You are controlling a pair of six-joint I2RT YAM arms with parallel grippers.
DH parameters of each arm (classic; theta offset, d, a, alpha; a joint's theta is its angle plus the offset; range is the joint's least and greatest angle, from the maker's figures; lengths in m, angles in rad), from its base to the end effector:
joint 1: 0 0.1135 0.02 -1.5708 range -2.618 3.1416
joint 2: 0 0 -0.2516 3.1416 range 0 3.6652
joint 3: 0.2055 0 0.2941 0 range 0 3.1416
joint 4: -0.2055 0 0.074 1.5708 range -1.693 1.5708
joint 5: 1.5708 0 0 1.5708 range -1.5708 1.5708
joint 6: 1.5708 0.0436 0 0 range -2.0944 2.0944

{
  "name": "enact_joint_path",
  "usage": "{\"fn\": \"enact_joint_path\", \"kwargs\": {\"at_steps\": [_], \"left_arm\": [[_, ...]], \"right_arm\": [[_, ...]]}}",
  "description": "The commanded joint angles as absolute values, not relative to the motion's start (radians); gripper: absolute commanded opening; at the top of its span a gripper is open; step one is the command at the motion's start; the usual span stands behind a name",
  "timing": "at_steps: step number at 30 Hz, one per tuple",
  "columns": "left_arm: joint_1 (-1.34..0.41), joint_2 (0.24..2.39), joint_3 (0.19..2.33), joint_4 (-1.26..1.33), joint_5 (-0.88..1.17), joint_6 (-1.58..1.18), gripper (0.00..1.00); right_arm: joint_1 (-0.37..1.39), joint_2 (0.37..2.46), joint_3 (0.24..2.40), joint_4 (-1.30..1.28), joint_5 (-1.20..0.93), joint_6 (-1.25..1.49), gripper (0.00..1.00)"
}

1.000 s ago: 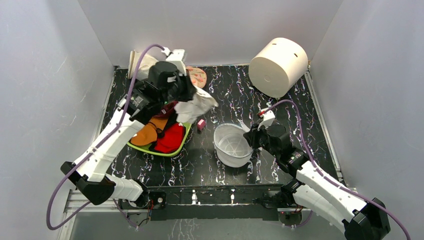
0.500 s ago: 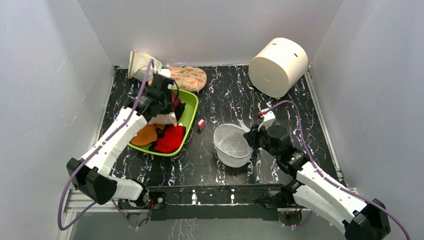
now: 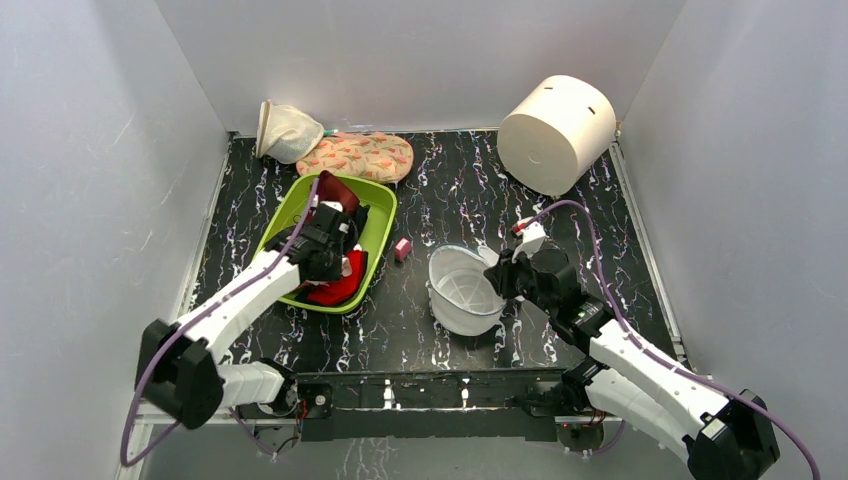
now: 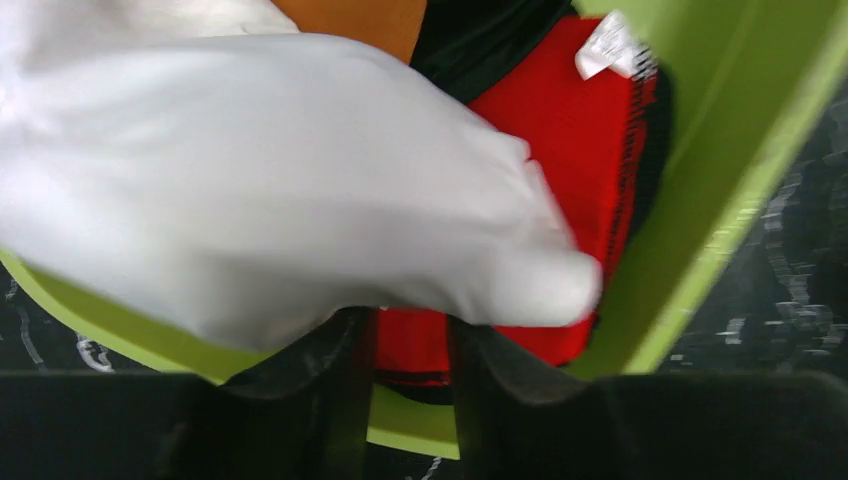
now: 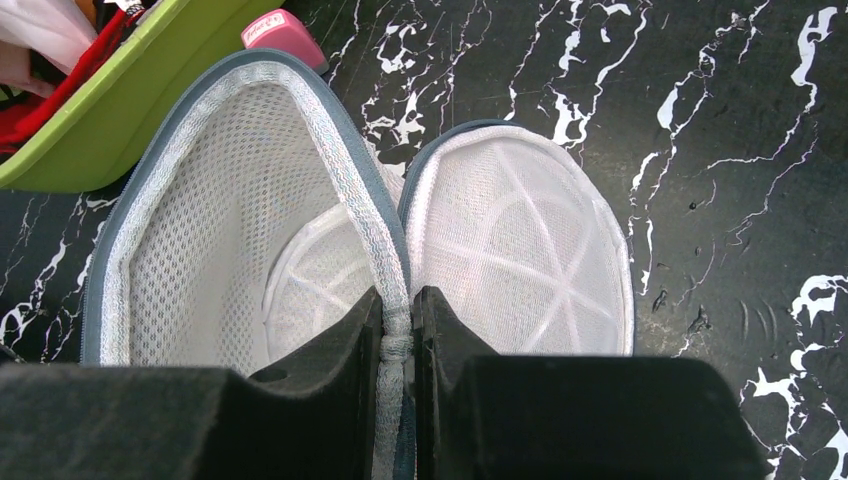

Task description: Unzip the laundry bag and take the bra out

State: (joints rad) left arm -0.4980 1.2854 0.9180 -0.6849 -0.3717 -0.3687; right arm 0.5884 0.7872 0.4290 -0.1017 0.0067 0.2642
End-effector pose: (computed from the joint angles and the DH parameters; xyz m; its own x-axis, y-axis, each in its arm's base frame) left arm 0.2678 -0.1276 0.2080 -0.8152 0.0610 -0.5760 -0.0074 0.9933 0.1157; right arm 0.1985 0.1321 0.1948 -0.5000 -0.0197 -0.8658 -0.4345 0.8705 0.2311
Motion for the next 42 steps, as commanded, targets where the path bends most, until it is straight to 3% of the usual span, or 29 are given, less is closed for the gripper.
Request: {"fn": "enact_joint_path", "kwargs": {"at_steps": [1, 4, 6, 10, 15, 22, 27, 36, 42], "left_arm": [[-0.49, 1.123, 0.928, -0.616, -0.315, -0.337, 0.34], [-0.491, 1.067, 0.95, -0.612, -0.273, -0.322, 0.42], [-0.491, 1.016, 0.96, -0.601, -0.241, -0.317, 0.58], [-0.49, 0.915, 0.985, -0.575, -0.182, -0.313, 0.77], [-0.491, 0.89, 1.028, -0.541, -0.161, -0.315, 0.92], [-0.491, 1.043, 1.103, -0.438, -0.212, -0.294, 0.98], [-0.485, 1.223, 1.173, -0.439, -0.217, -0.33, 0.98], [-0.379, 1.123, 0.909, -0.279, -0.075, -0.432, 0.98], [-0.219, 1.267, 0.885, -0.22, 0.124, -0.467, 0.98]], "right_arm": [[0.588, 0.781, 0.447, -0.045, -0.005, 0.266, 0.0], [0.588, 0.792, 0.457, -0.055, -0.012, 0.276, 0.0], [0.588, 0.801, 0.465, -0.063, -0.019, 0.291, 0.02], [0.587, 0.806, 0.481, -0.093, -0.022, 0.317, 0.09], [0.587, 0.78, 0.504, -0.14, 0.007, 0.335, 0.32], [0.588, 0.74, 0.537, -0.19, 0.038, 0.355, 0.44], [0.587, 0.719, 0.568, -0.239, 0.05, 0.37, 0.6], [0.587, 0.625, 0.578, -0.301, 0.133, 0.457, 0.84], [0.586, 0.638, 0.575, -0.31, 0.213, 0.526, 0.88]]}}
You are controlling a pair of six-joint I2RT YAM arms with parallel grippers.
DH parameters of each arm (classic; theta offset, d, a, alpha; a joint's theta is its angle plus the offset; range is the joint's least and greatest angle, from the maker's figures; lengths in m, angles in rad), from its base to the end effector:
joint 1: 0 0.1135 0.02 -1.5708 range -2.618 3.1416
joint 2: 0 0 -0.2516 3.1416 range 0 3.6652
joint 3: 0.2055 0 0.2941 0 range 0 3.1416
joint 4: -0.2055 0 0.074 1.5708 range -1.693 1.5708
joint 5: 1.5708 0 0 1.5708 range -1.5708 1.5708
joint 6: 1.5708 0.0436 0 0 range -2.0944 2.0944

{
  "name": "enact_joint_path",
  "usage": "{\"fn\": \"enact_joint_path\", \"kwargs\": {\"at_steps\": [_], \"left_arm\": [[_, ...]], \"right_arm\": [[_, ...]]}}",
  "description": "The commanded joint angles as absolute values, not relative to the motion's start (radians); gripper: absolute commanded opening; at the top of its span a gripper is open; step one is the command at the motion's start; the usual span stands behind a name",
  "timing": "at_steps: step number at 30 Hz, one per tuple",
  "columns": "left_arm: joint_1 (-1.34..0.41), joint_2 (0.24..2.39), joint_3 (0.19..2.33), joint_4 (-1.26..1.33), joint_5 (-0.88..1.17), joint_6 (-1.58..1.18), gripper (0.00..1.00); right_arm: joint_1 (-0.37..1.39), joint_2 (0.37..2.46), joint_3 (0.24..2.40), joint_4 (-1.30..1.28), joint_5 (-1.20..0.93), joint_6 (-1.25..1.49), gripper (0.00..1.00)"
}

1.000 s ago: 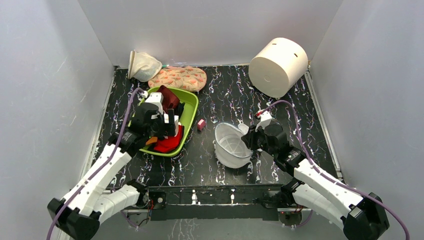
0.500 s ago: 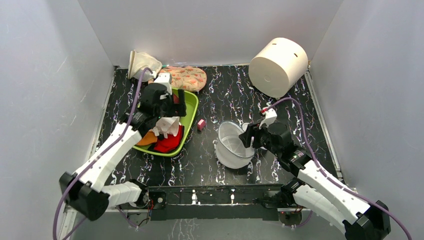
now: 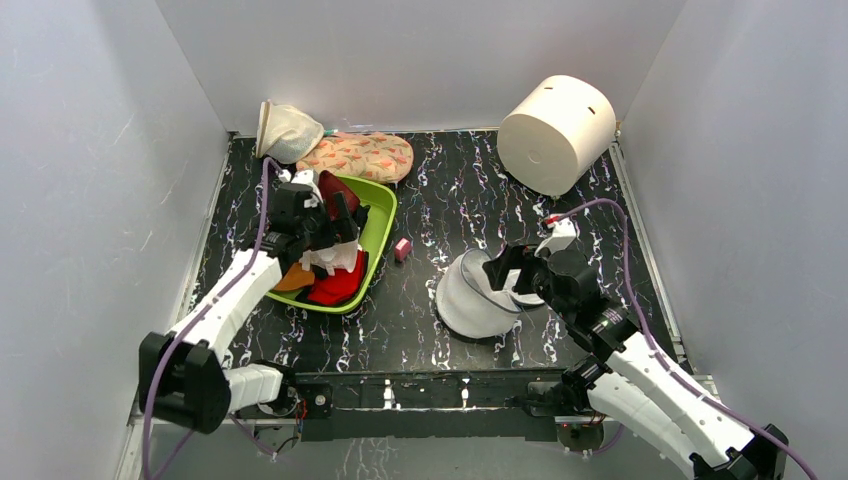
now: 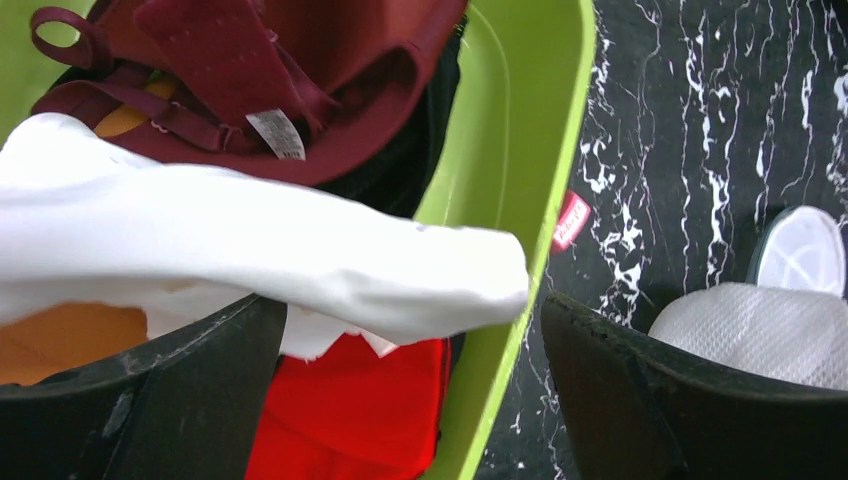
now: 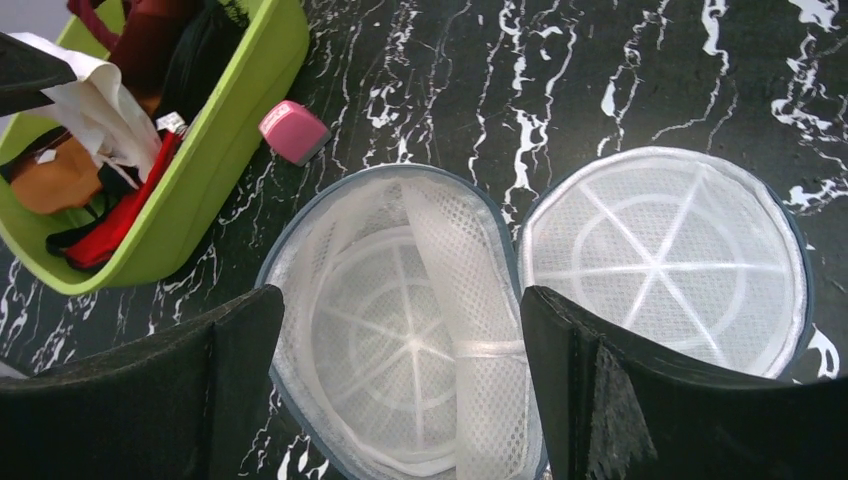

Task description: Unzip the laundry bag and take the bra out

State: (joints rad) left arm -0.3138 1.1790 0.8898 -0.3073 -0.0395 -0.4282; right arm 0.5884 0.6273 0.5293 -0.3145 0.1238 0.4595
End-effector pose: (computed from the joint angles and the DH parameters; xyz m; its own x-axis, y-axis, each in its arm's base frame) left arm 0.2994 -0.0954 0.2554 -0.6012 -0.2411 -0.7618 0.0305 0.9458 -0.3233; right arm 0.1828 0.1155 0.2457 -0.5014 0.1945 -0.8430 -0.2614 0.8948 0.3619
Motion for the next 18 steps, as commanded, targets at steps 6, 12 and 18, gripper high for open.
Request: {"fn": "enact_joint_path", "kwargs": {"at_steps": [6, 12, 18], "left_arm": [[-0.176, 1.26, 0.916, -0.179, 0.265, -0.482, 0.98], [-0.175, 1.125, 0.988, -0.265, 0.312, -0.435, 0.98], [-0.178, 1.082, 1.072, -0.33, 0.418, -0.412, 0.98]], "right_arm": [[0.581, 0.741, 0.59, -0.334, 0.308, 0.543, 0.89], [0.445, 0.808, 0.603, -0.325, 0.268, 0.548, 0.9], [0.146, 0.867, 0.573, -0.286, 0.007, 0.584, 0.87]]}}
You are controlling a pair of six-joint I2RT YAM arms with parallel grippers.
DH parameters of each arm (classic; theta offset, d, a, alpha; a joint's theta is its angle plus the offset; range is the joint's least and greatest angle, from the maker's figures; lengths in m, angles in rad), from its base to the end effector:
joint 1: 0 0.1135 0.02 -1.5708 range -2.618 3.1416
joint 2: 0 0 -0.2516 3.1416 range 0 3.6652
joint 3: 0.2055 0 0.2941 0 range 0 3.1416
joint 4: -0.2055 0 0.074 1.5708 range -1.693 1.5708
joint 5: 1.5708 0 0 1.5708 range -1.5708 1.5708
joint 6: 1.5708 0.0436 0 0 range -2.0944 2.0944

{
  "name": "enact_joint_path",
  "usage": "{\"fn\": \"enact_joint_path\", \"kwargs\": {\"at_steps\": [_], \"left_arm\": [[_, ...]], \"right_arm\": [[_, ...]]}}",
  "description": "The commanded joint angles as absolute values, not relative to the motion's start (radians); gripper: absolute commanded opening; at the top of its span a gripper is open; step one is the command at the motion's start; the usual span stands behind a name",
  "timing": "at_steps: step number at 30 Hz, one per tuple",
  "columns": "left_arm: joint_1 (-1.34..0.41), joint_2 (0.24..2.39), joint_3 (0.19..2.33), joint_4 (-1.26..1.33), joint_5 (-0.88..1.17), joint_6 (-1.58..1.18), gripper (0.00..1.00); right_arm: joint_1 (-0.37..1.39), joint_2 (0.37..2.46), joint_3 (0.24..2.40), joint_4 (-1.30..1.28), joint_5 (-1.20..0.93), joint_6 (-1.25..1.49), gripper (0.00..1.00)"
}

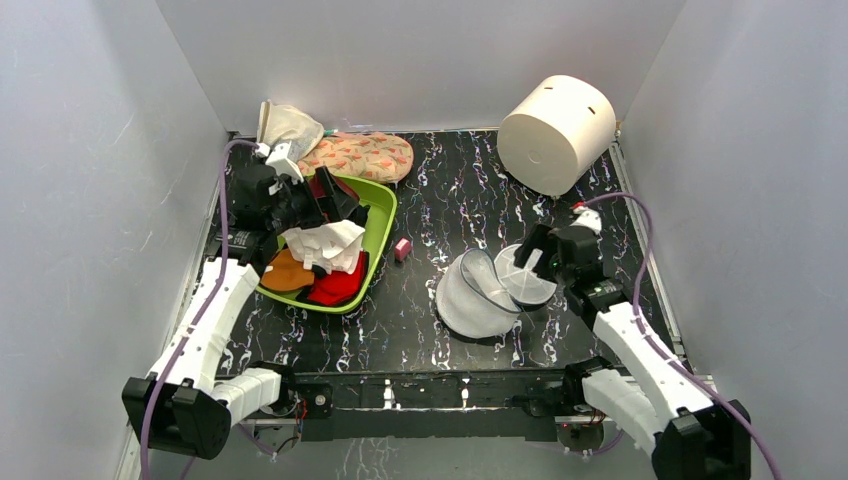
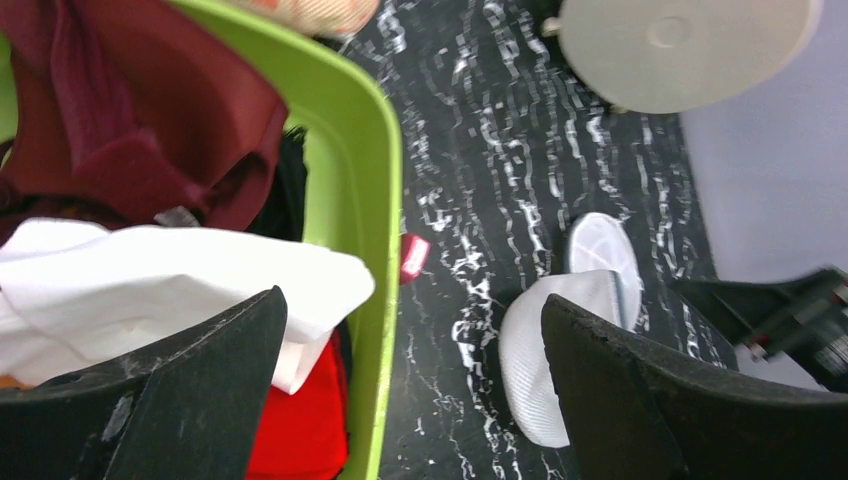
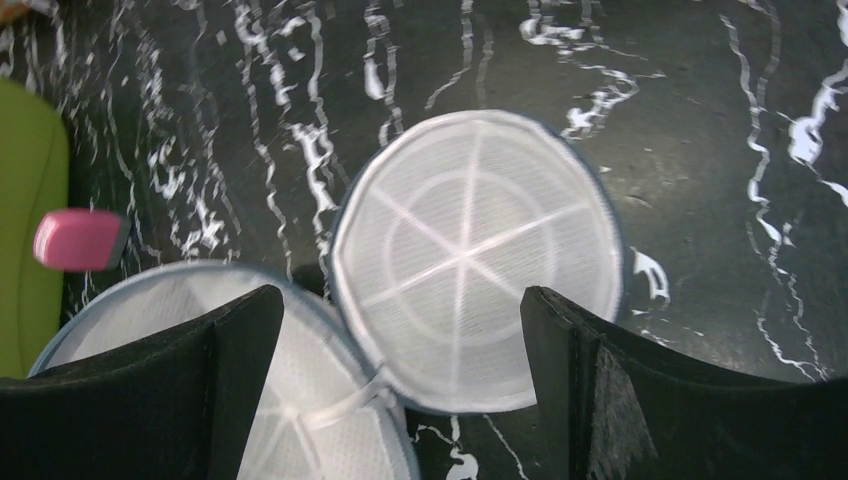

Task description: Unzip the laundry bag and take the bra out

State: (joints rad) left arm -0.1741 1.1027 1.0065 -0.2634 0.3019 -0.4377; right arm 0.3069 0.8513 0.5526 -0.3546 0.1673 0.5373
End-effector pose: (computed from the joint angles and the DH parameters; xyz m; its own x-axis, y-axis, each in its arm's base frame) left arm 0.3002 -0.0660 0.3294 -0.5002 -0.3229 -0.8035 0.2512 0.8339 -0.4915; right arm 0.2309 0.0656 0.2043 -0.5857 0.3438 -0.7340 0.1489 0.9358 0.3195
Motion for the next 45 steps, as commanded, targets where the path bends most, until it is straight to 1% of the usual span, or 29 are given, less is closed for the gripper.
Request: {"fn": "enact_joint_path", "kwargs": {"at_steps": [1, 6, 8, 12, 13, 16, 17, 20, 23, 24, 27, 29, 34, 38, 43, 45], "left_arm": [[-0.177, 1.083, 1.085, -0.334, 0.438, -0.416, 0.98], [-0.184, 1.055, 1.094, -0.268, 0.549, -0.477, 0.98], [-0.191, 1.048, 1.099, -0.228, 0.566, -0.491, 0.98], [-0.198, 1.08, 1.155, -0.187, 0.609, -0.485, 0.98], [-0.201, 1.092, 1.173, -0.182, 0.62, -0.481, 0.98], [-0.206, 1.108, 1.187, -0.124, 0.629, -0.484, 0.98], [-0.208, 1.106, 1.171, -0.086, 0.63, -0.483, 0.98], [-0.21, 1.107, 1.051, 0.068, 0.629, -0.469, 0.98], [-0.213, 1.122, 0.954, 0.133, 0.63, -0.43, 0.99], [-0.213, 1.117, 0.93, 0.146, 0.63, -0.413, 0.98], [-0.214, 1.085, 0.856, 0.203, 0.621, -0.371, 0.98], [-0.215, 1.08, 0.869, 0.147, 0.608, -0.332, 0.98], [-0.214, 1.055, 0.848, 0.124, 0.579, -0.312, 0.98], [-0.215, 1.058, 0.843, 0.129, 0.575, -0.328, 0.98], [-0.215, 1.05, 0.833, 0.142, 0.582, -0.337, 0.98], [-0.215, 1.051, 0.831, 0.141, 0.582, -0.337, 0.98]], "right_arm": [[0.102, 0.868, 0.563, -0.281, -0.019, 0.599, 0.86], [-0.106, 0.871, 0.49, -0.256, -0.041, 0.638, 0.83], [-0.14, 0.888, 0.466, -0.238, -0.02, 0.635, 0.82], [-0.15, 0.927, 0.455, -0.205, -0.008, 0.629, 0.79], [-0.151, 0.938, 0.451, -0.189, -0.015, 0.625, 0.77], [-0.152, 0.98, 0.456, -0.167, -0.011, 0.593, 0.54], [-0.152, 0.997, 0.466, -0.17, 0.003, 0.583, 0.5], [-0.153, 1.043, 0.471, -0.133, 0.021, 0.567, 0.47], [-0.151, 1.104, 0.475, -0.082, 0.001, 0.547, 0.44], [-0.152, 1.128, 0.485, -0.076, -0.013, 0.532, 0.41], [-0.151, 1.208, 0.523, -0.083, -0.075, 0.49, 0.39], [-0.151, 1.255, 0.539, -0.1, -0.083, 0.475, 0.39], [-0.142, 1.317, 0.573, -0.154, -0.057, 0.459, 0.39], [-0.119, 1.383, 0.626, -0.248, 0.001, 0.452, 0.39], [-0.018, 1.395, 0.649, -0.268, 0.131, 0.461, 0.39], [-0.003, 1.425, 0.667, -0.28, 0.149, 0.46, 0.39]]}}
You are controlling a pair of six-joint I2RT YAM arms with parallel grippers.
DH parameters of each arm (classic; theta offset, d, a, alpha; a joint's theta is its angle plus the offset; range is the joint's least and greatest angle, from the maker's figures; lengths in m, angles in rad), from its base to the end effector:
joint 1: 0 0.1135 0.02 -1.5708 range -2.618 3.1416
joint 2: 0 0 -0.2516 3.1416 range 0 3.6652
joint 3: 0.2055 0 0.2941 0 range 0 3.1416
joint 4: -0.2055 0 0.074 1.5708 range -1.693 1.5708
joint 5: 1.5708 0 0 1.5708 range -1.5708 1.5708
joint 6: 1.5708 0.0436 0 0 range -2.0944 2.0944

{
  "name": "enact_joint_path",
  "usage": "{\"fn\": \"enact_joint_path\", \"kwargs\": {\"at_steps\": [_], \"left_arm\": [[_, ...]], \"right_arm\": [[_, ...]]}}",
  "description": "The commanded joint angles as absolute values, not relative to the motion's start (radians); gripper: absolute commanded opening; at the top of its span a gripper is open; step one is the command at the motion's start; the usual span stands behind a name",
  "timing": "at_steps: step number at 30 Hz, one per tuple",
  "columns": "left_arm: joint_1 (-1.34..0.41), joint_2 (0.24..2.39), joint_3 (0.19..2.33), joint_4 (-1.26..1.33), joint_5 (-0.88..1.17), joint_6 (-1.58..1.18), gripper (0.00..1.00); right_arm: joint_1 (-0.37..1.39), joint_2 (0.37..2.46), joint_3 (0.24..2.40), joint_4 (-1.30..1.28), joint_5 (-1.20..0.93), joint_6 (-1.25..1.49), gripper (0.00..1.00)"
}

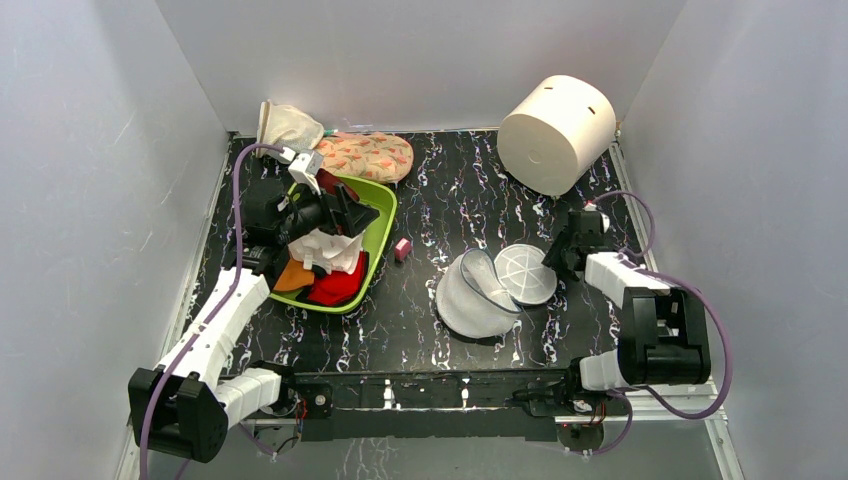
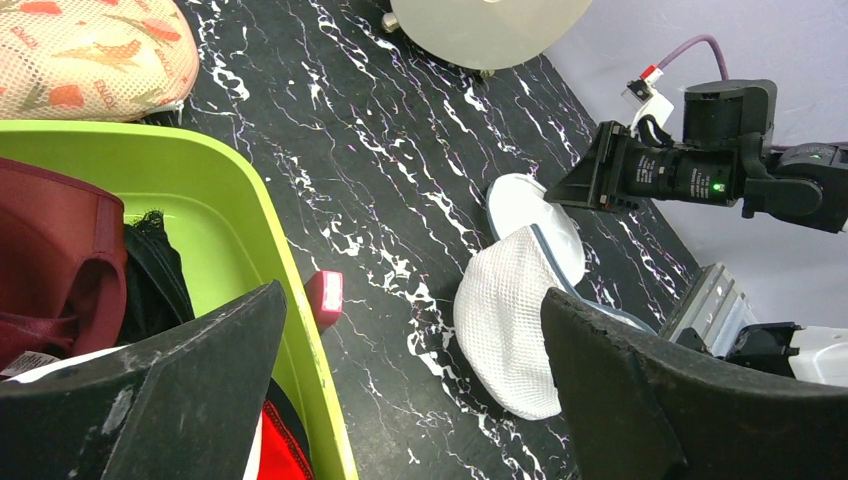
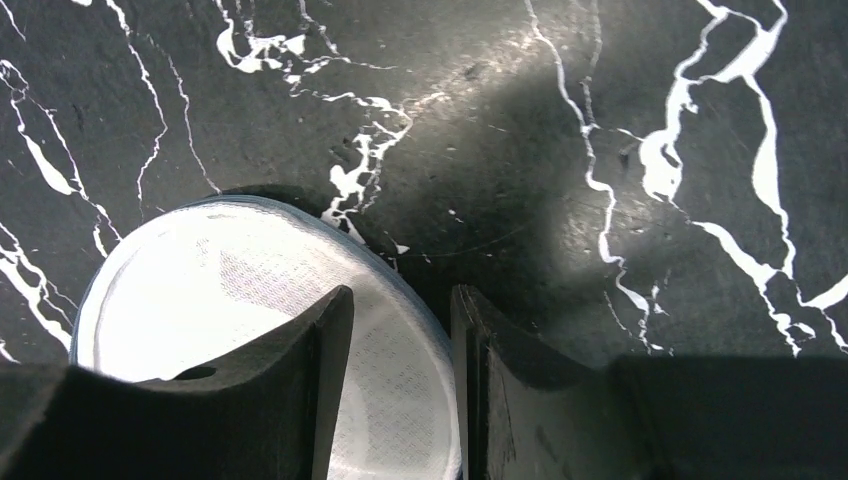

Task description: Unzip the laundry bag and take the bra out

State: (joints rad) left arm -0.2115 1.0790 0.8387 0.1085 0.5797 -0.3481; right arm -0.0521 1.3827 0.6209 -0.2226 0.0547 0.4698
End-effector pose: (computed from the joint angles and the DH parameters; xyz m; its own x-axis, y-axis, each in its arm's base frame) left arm 0.2928 -0.0873 0.3105 -0.3618 -0.2142 -0.9073 0.6204 0.6712 -0.4058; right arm 0.2872 -0.0174 0.1075 -0.7045 0.4894 -0.5140 0.4499 0.8681 0.2099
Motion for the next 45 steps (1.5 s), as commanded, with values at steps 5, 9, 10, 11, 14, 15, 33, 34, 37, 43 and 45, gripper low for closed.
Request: {"fn": "enact_joint_path", "kwargs": {"at_steps": [5, 9, 10, 11, 14, 15, 33, 34, 37, 43, 45], "left_arm": [[-0.215, 1.057, 0.827, 0.145, 0.583, -0.34, 0.98], [-0.216, 1.064, 0.826, 0.15, 0.595, -0.348, 0.98], [-0.216, 1.066, 0.825, 0.154, 0.6, -0.351, 0.98], [-0.218, 1.067, 0.823, 0.157, 0.603, -0.353, 0.98], [-0.217, 1.069, 0.824, 0.158, 0.603, -0.356, 0.98], [-0.217, 1.069, 0.823, 0.157, 0.603, -0.356, 0.98], [-0.232, 1.087, 0.82, 0.176, 0.636, -0.375, 0.98], [-0.233, 1.088, 0.82, 0.176, 0.635, -0.376, 0.98], [-0.237, 1.087, 0.817, 0.179, 0.631, -0.376, 0.98], [-0.24, 1.088, 0.815, 0.176, 0.624, -0.373, 0.98], [-0.24, 1.09, 0.813, 0.177, 0.624, -0.373, 0.98]], "right_arm": [[0.04, 1.49, 0.698, -0.297, 0.151, 0.456, 0.39], [0.04, 1.513, 0.703, -0.301, 0.136, 0.448, 0.21], [0.04, 1.51, 0.702, -0.299, 0.138, 0.448, 0.17], [0.04, 1.502, 0.7, -0.298, 0.141, 0.448, 0.15], [0.04, 1.442, 0.689, -0.291, 0.156, 0.438, 0.09], [0.04, 1.417, 0.686, -0.289, 0.139, 0.426, 0.08], [0.04, 1.07, 0.856, -0.527, -0.026, 0.322, 0.0], [0.041, 1.061, 0.869, -0.541, -0.011, 0.314, 0.0], [0.086, 1.042, 0.933, -0.579, -0.085, 0.305, 0.0], [0.199, 0.984, 0.969, -0.668, -0.072, 0.303, 0.0], [0.236, 0.949, 0.952, -0.665, -0.061, 0.293, 0.0]]}}
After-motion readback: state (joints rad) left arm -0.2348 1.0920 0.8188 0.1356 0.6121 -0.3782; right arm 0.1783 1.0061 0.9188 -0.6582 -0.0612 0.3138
